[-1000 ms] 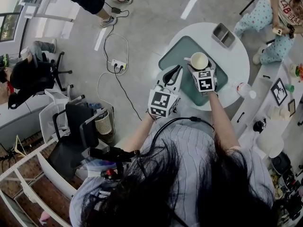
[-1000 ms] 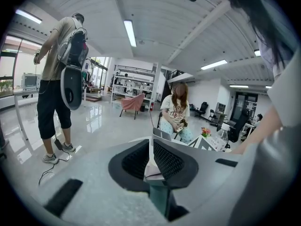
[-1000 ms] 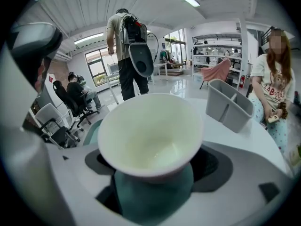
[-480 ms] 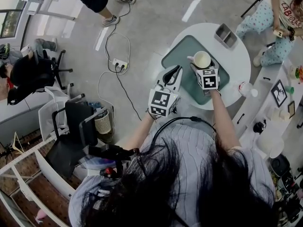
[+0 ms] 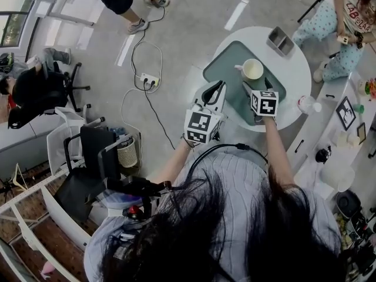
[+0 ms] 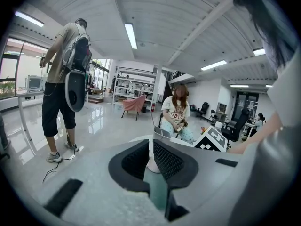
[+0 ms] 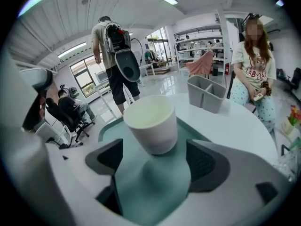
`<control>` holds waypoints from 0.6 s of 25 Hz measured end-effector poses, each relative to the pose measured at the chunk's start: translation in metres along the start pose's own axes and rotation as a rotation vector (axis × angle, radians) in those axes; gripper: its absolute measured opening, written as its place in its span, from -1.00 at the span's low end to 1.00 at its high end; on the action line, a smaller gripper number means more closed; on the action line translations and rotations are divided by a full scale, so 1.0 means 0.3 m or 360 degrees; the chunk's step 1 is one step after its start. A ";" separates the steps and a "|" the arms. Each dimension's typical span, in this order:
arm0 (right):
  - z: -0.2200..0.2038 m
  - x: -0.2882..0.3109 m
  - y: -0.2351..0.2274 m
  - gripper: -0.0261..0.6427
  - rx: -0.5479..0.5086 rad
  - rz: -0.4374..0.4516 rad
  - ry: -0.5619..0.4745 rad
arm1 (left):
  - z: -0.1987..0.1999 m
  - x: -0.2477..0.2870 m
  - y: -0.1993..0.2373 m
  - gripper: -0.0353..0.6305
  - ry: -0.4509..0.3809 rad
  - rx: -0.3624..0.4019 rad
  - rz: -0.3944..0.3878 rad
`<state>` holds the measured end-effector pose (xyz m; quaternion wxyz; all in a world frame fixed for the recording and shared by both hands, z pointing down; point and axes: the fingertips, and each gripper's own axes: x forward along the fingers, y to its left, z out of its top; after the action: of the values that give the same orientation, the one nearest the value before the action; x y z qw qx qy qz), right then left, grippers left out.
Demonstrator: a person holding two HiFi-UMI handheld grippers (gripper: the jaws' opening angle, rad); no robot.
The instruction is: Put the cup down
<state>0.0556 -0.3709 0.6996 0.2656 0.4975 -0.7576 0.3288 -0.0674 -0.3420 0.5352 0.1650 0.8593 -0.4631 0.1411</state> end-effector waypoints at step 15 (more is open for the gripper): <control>0.119 -0.275 0.240 -0.14 0.0050 0.0120 -0.0338 | 0.013 -0.166 -0.030 -0.78 -0.0099 0.0045 -0.0017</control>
<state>0.0162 -0.3296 0.5996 0.1634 0.5047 -0.7944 0.2958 -0.0860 -0.3016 0.5104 0.1391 0.8680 -0.4614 0.1199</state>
